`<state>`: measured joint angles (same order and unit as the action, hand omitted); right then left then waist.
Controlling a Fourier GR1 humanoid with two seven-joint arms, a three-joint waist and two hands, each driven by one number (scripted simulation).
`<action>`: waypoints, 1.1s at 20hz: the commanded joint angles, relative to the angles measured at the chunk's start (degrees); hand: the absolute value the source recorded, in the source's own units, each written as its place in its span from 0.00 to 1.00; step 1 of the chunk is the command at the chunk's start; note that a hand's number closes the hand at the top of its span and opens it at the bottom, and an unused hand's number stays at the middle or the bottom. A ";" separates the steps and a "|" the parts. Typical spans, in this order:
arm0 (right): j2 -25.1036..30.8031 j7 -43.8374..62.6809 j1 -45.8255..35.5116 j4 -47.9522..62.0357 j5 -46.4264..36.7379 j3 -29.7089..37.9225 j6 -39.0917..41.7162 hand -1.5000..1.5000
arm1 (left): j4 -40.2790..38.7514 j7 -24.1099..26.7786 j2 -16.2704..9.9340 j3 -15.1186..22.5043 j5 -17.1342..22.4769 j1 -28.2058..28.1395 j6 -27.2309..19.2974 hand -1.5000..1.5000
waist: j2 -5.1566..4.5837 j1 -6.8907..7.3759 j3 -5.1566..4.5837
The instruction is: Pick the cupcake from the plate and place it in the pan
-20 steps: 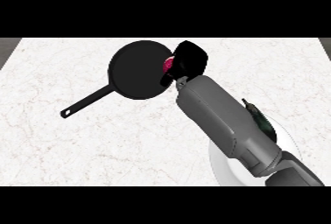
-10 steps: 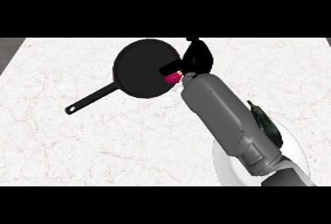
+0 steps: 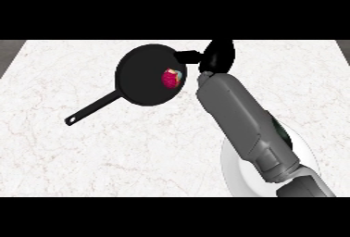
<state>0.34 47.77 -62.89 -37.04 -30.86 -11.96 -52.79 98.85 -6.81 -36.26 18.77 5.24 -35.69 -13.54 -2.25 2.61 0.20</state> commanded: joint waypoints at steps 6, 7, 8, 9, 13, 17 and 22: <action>-0.32 -1.82 3.74 0.43 -1.84 5.34 -19.14 0.00 | 5.95 4.70 3.70 -4.41 0.99 11.55 -2.60 0.50 | 1.85 -4.30 -0.32; -0.32 -2.96 4.95 0.28 -2.81 4.76 -20.76 0.00 | 5.74 3.70 4.25 -4.30 1.05 11.52 -3.23 0.50 | 1.98 -4.97 -0.32; -0.32 -3.05 5.23 0.33 -2.96 3.82 -20.03 0.00 | 6.28 4.03 4.24 -3.88 0.53 11.60 -3.26 0.50 | 2.31 -4.68 -0.35; -0.32 -4.36 7.28 0.01 -3.13 3.63 -21.18 0.00 | 7.13 3.57 3.36 -4.57 0.94 10.97 -3.11 0.50 | 2.25 -4.77 -0.20; -0.33 -6.64 10.98 -1.02 -3.87 2.67 -22.17 0.00 | 6.33 2.94 4.26 -4.69 1.08 11.09 -4.00 0.50 | 2.59 -6.33 -0.27; -0.33 -7.45 14.51 -3.98 -4.11 1.53 -21.57 0.00 | 5.99 3.17 4.75 -4.62 1.33 9.32 -4.64 0.50 | 3.89 -8.57 -0.37; -0.33 -8.24 20.46 -8.04 -3.43 -1.42 -21.29 0.00 | 6.46 2.82 3.93 -5.91 2.35 7.68 -4.81 0.50 | 4.22 -9.16 -0.30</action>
<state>0.21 39.58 -46.06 -42.33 -34.45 -11.62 -71.30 99.06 -8.81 -35.80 17.51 7.00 -41.76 -15.90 1.42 -4.19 0.45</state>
